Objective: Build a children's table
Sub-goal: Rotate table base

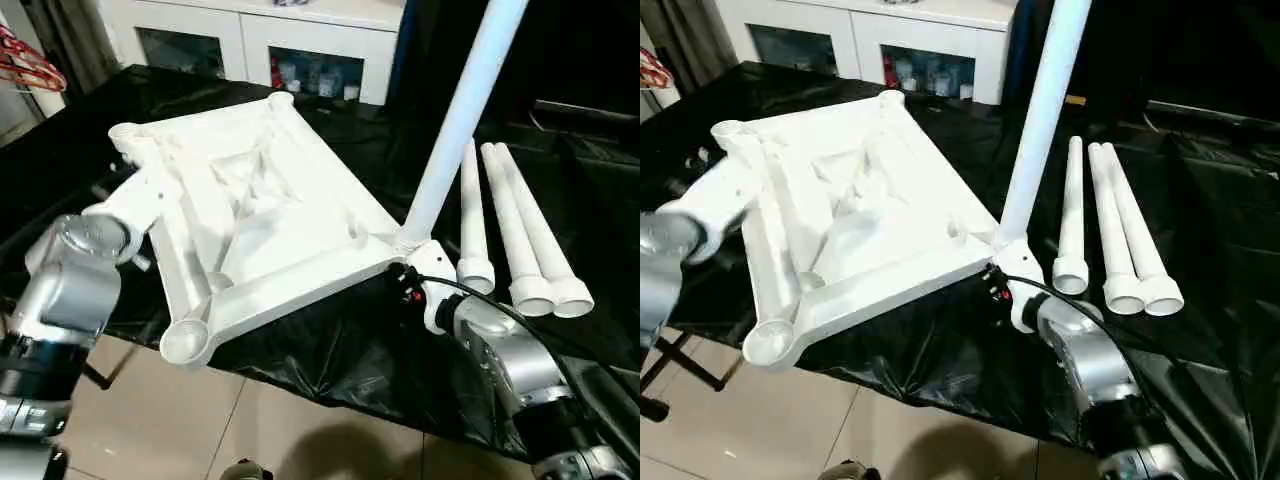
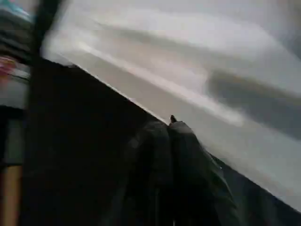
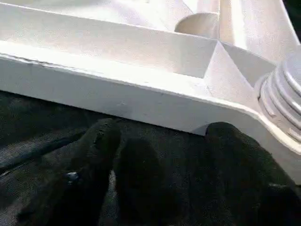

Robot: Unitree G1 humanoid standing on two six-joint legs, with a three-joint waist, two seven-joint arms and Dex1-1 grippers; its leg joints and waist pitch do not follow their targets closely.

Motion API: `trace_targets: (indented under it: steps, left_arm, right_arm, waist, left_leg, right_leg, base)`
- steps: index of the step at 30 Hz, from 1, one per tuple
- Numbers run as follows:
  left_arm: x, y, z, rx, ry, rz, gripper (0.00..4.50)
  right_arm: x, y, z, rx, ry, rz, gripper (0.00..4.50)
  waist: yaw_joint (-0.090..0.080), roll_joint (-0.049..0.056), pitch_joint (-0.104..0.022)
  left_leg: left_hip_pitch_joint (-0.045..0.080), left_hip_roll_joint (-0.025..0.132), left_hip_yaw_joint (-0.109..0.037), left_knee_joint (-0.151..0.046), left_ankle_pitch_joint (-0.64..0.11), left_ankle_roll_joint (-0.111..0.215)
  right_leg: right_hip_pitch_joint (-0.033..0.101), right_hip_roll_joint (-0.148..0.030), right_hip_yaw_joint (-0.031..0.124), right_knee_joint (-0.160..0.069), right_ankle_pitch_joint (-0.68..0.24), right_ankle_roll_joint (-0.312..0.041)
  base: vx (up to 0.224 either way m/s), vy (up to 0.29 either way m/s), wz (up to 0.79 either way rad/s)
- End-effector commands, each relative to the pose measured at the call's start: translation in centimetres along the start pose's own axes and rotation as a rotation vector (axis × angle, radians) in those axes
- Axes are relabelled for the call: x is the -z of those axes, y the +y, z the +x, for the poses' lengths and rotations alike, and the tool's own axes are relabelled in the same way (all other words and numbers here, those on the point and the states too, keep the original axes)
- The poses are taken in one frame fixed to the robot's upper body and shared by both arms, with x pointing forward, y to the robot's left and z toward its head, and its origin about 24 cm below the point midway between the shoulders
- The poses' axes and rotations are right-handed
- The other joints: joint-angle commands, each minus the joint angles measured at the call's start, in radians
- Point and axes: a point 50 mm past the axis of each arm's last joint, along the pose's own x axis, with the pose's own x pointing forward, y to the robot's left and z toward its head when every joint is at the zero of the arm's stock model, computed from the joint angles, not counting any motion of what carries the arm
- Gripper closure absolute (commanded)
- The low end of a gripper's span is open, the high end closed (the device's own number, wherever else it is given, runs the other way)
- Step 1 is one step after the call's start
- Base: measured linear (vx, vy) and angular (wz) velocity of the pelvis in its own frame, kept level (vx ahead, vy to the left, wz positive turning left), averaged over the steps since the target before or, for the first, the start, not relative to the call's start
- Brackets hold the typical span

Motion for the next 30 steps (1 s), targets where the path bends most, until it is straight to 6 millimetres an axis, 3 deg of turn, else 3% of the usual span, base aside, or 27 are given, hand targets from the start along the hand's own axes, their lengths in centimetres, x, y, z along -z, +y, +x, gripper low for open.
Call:
trace_targets:
  steps: [1, 4, 5, 10, 14, 19, 20, 23, 24, 26, 30]
  left_arm:
    - [0.5, -2.0, 0.3, 0.122, 0.031, 0.029, 4.5]
    - [0.8, -3.3, 0.6, 0.196, 0.034, 0.022, 4.5]
    - [0.9, -3.6, 0.7, 0.212, 0.034, 0.025, 4.5]
    - [1.1, -5.1, 1.0, 0.353, 0.036, 0.024, 4.5]
    - [1.3, -5.7, 0.6, 0.463, 0.036, 0.093, 4.5]
    - [0.6, -6.2, -0.1, 0.582, -0.018, 0.107, 4.5]
    - [0.1, -6.7, -0.6, 0.674, -0.05, 0.148, 4.5]
    - [-0.3, -7.1, -1.0, 0.762, -0.08, 0.191, 4.5]
    - [-0.4, -7.2, -1.1, 0.768, -0.082, 0.194, 4.5]
    - [-0.7, -7.5, -1.3, 0.841, -0.109, 0.238, 4.5]
    - [-1.7, -7.9, -1.8, 0.955, -0.163, 0.322, 4.5]
  right_arm:
    - [-0.1, -0.2, 0.4, 0.023, 0.006, 0.001, 1.69]
    - [-0.3, -0.2, 0.8, 0.028, 0.007, 0.015, 1.86]
    - [-0.4, -0.1, 1.0, 0.026, 0.007, 0.022, 2.09]
    - [-0.8, -0.3, 2.1, 0.044, 0.008, 0.009, 2.25]
    - [-1.2, -0.3, 2.8, 0.046, -0.001, 0.008, 2.64]
    - [-1.7, -0.4, 3.5, 0.045, -0.007, -0.001, 3.1]
    - [-1.9, -0.7, 3.9, 0.046, -0.009, 0.001, 3.12]
    - [-2.1, -0.9, 4.1, 0.048, -0.009, 0.0, 3.26]
    - [-2.1, -0.9, 4.2, 0.048, -0.009, -0.001, 3.5]
    - [-2.2, -1.1, 4.3, 0.048, -0.006, -0.008, 3.57]
    - [-2.5, -1.5, 4.6, 0.043, -0.002, -0.028, 3.94]
  waist:
    - [0.002, 0.01, -0.066]
    - [0.002, 0.009, -0.066]
    - [0.003, 0.008, -0.066]
    - [0.004, 0.009, -0.064]
    - [0.003, 0.009, -0.064]
    - [0.001, 0.01, -0.068]
    - [0.002, 0.005, -0.069]
    - [0.001, 0.009, -0.069]
    - [0.0, 0.008, -0.068]
    - [0.0, 0.002, -0.069]
    - [-0.007, 0.006, -0.071]
  left_leg:
    - [0.021, 0.048, -0.019, -0.068, -0.105, 0.03]
    - [0.02, 0.046, -0.019, -0.068, -0.105, 0.027]
    - [0.02, 0.045, -0.019, -0.067, -0.113, 0.025]
    - [0.022, 0.046, -0.02, -0.071, -0.149, 0.009]
    - [0.022, 0.046, -0.022, -0.074, -0.165, 0.003]
    - [0.021, 0.044, -0.019, -0.069, -0.115, 0.008]
    - [0.02, 0.044, -0.019, -0.069, -0.107, 0.015]
    - [0.021, 0.045, -0.018, -0.068, -0.109, 0.016]
    - [0.02, 0.044, -0.017, -0.068, -0.107, 0.016]
    - [0.019, 0.044, -0.017, -0.067, -0.098, 0.02]
    - [0.02, 0.044, -0.016, -0.066, -0.093, 0.023]
  right_leg:
    - [0.048, -0.071, 0.05, -0.062, 0.002, -0.241]
    - [0.049, -0.069, 0.049, -0.061, 0.029, -0.251]
    - [0.051, -0.07, 0.049, -0.062, 0.018, -0.249]
    - [0.048, -0.074, 0.05, -0.068, -0.06, -0.238]
    - [0.048, -0.075, 0.05, -0.069, -0.085, -0.229]
    - [0.049, -0.072, 0.049, -0.059, -0.008, -0.246]
    - [0.051, -0.074, 0.049, -0.058, 0.0, -0.251]
    - [0.05, -0.075, 0.049, -0.057, -0.009, -0.258]
    - [0.051, -0.074, 0.049, -0.056, -0.005, -0.26]
    - [0.053, -0.075, 0.049, -0.055, 0.007, -0.26]
    - [0.054, -0.075, 0.048, -0.052, 0.016, -0.265]
  base:
    - [0.0, 0.0, 0.0]
    - [0.0, 0.0, 0.0]
    - [0.0, 0.0, 0.0]
    - [0.0, 0.0, 0.0]
    - [0.0, 0.0, 0.0]
    - [0.0, 0.0, 0.0]
    - [0.0, 0.0, 0.0]
    - [0.0, 0.0, 0.0]
    - [0.0, 0.0, 0.0]
    - [0.0, 0.0, 0.0]
    - [0.0, 0.0, 0.0]
